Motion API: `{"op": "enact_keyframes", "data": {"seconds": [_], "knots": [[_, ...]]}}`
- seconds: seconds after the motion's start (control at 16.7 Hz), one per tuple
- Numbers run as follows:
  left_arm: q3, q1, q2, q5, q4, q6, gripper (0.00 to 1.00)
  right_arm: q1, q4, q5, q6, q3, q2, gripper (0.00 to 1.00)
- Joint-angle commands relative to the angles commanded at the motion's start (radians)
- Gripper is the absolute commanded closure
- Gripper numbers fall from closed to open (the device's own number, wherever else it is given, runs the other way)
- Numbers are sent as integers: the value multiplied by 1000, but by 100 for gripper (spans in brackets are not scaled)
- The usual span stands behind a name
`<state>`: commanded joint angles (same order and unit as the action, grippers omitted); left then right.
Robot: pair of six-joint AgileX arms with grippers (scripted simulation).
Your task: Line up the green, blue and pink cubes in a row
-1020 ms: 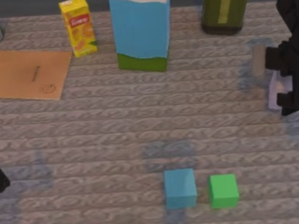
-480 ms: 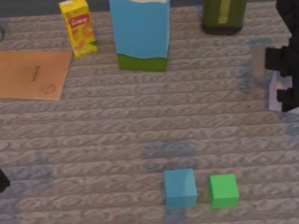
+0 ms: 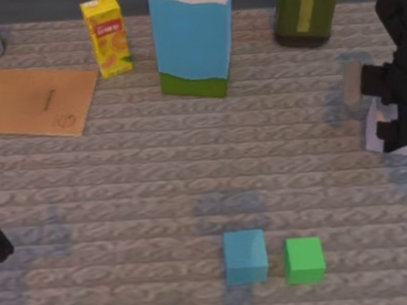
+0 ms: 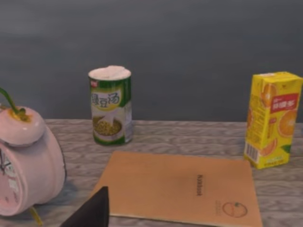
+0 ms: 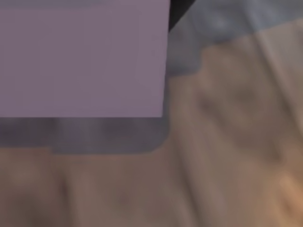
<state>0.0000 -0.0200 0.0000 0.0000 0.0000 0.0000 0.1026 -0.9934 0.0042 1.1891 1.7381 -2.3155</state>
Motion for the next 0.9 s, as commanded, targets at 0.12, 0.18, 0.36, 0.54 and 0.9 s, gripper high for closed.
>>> {"op": "enact_keyframes", "data": {"seconds": [0.12,0.18,0.36,0.54,0.9], "knots": [[0,0,0,0,0,0,0,0,0,0,0,0,0,100],[0,0,0,0,0,0,0,0,0,0,0,0,0,100],[0,0,0,0,0,0,0,-2,-24,1,-1,16,12,100],[0,0,0,0,0,0,0,-1,-121,1,-2,87,36,100],[0,0,0,0,0,0,0,6,-246,1,-1,175,72,100]]}}
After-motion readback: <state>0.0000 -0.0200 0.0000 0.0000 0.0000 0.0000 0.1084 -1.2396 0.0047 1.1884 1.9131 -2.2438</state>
